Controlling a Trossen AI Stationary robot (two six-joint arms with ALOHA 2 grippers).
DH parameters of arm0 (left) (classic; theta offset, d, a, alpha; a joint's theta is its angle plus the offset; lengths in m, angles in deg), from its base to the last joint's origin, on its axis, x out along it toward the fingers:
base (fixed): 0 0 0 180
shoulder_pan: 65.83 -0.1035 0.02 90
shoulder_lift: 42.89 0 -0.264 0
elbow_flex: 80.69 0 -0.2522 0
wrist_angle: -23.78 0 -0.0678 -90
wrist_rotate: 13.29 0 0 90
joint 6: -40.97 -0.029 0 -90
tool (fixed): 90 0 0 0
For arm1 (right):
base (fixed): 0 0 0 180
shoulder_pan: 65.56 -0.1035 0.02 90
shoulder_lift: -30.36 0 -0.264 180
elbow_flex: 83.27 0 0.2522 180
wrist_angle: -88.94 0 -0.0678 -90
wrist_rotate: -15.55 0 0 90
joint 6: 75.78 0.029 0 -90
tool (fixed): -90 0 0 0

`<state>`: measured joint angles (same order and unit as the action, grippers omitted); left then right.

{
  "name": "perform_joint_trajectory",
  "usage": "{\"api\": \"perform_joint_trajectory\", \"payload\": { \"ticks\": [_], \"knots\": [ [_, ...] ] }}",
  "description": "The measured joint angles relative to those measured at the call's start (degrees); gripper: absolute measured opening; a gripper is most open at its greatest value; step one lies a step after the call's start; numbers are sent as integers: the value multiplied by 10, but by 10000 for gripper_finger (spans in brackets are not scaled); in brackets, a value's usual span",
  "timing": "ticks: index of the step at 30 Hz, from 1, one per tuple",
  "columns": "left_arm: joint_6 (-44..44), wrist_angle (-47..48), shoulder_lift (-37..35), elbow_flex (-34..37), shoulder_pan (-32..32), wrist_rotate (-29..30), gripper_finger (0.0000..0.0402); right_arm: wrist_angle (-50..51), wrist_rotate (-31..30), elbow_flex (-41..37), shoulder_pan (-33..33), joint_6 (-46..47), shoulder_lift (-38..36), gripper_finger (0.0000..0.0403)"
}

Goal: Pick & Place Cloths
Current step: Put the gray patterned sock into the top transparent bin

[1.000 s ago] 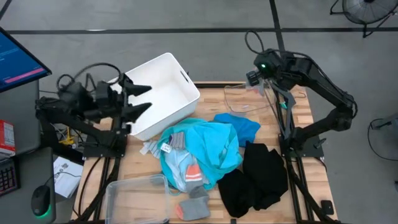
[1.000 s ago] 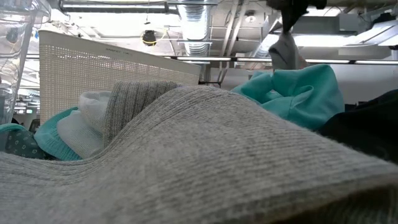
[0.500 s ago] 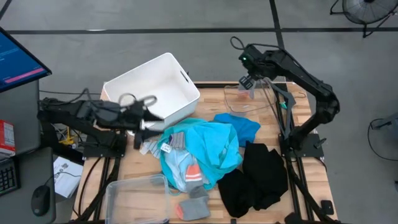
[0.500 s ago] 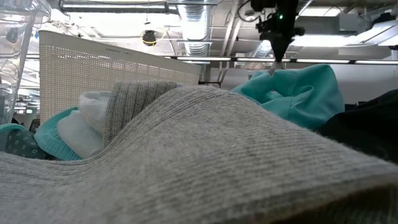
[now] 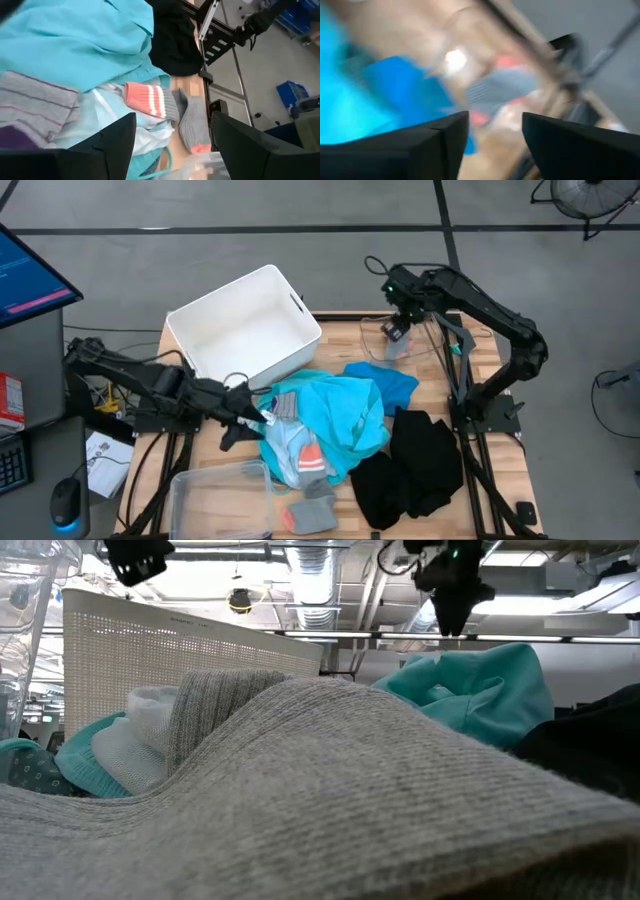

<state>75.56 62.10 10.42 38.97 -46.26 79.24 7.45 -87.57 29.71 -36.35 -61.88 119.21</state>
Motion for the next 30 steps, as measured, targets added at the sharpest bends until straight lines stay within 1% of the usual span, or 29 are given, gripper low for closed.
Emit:
{"api": "perform_joint_trajectory", "payload": {
  "ticks": [3, 5, 9, 12, 14, 17, 20, 23, 27, 30],
  "knots": [
    [-11, -25, 16, 6, 13, 0, 243, 16, 59, 0, -40, 42, -29, 214],
    [-12, -76, 29, 6, 17, 0, 243, 16, 99, 0, -75, 68, -51, 223],
    [-46, -206, 47, 5, 16, 10, 243, 6, 162, 0, -167, 119, -93, 224],
    [-108, -279, 58, -10, 10, 34, 243, -18, 174, 0, -259, 167, -119, 219],
    [-151, -285, 57, -30, 7, 53, 243, -43, 172, 0, -325, 207, -131, 214],
    [-167, -286, 61, -70, 6, 77, 243, -102, 142, 0, -421, 275, -137, 209],
    [-177, -287, 61, -107, 12, 76, 243, -164, 101, 1, -504, 329, -129, 205],
    [-184, -286, 61, -130, 25, 76, 243, -216, 54, 1, -580, 371, -102, 201],
    [-192, -272, 61, -147, 46, 76, 243, -266, 10, 1, -650, 396, -42, 199],
    [-189, -245, 61, -151, 69, 96, 243, -283, -1, 1, -673, 404, 3, 201]
  ]
}}
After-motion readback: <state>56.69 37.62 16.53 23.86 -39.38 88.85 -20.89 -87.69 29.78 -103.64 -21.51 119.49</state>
